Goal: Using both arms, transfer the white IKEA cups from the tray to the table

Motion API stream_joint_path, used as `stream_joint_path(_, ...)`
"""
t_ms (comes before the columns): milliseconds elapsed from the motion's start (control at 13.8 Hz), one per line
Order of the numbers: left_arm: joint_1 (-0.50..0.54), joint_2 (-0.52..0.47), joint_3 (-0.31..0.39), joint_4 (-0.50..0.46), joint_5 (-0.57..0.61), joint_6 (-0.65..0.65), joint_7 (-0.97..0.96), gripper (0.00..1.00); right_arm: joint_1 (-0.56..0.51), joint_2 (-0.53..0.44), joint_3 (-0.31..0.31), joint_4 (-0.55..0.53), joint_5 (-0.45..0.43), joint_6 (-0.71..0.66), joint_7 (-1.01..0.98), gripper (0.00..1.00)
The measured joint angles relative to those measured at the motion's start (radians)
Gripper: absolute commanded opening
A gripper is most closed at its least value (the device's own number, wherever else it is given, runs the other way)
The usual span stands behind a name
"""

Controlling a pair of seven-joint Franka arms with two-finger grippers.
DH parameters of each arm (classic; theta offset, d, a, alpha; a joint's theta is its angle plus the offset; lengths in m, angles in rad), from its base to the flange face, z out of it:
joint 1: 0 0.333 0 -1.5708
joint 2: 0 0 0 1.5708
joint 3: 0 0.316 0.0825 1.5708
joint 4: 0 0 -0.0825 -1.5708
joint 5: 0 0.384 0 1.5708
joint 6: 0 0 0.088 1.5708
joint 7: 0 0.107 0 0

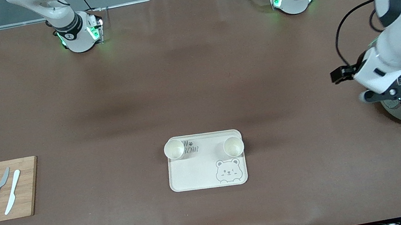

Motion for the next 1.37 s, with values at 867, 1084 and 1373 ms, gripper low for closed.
stream_joint_path(867,-0.216,0.289,-0.019,-0.002,-0.070,0.511,-0.685,0.80,-0.023,0.269,-0.008,0.020,-0.022,0.165,-0.003,1.00)
stream_joint_path(1084,-0.264,0.357,-0.020,-0.002,-0.070,0.656,-0.810,0.74,-0.022,0.279,-0.004,0.021,-0.022,0.187,-0.003,1.00)
stream_joint_path(1373,-0.300,0.441,-0.020,-0.002,-0.070,0.775,-0.865,0.71,0.002,0.330,0.009,0.021,-0.006,0.227,-0.002,1.00)
